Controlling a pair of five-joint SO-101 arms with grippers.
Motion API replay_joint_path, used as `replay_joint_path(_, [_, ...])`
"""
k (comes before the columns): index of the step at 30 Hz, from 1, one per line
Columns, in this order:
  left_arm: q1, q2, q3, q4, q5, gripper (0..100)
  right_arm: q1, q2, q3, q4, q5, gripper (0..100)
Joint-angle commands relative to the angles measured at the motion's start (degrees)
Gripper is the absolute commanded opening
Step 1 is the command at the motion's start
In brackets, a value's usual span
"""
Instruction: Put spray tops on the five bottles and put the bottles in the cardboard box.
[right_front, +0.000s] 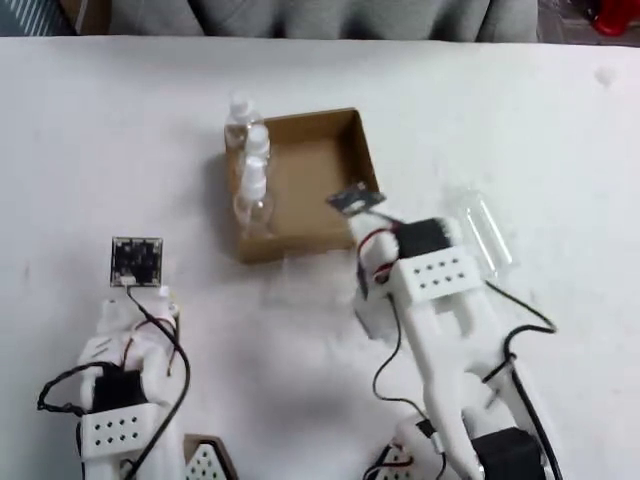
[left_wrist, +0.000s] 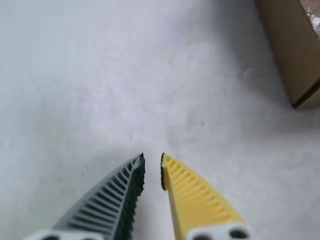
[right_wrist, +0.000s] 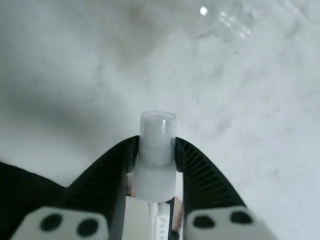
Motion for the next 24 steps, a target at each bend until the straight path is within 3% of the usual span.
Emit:
replay_joint_path(1, [-0.48, -1.10, -0.18, 0.35, -0.44, 5, -4.88, 0.40, 3.34, -6.99, 0.09, 1.9])
replay_joint_path(6, [-0.48, -1.10, -0.18, 0.35, -0.44, 5, -11.82, 0.66, 4.92, -16.57, -1.14, 1.9])
replay_joint_path(12, [-0.48, -1.10, -0.18, 0.35, -0.44, 5, -18.42, 0.75, 6.77, -24.22, -23.56, 2.5])
replay_joint_path(15, [-0.48, -1.10, -0.18, 0.35, -0.44, 5, -20.09, 0.75, 10.37, -29.58, -27.43, 11.2])
replay_joint_path(20, [-0.40, -1.10, -0.18, 0.35, -0.44, 5, -21.23, 0.13, 12.31, -32.22, -27.60, 31.8])
replay_joint_path(24, [-0.13, -1.10, -0.18, 0.35, -0.26, 5, -18.42, -0.04, 10.55, -29.05, -27.52, 37.2])
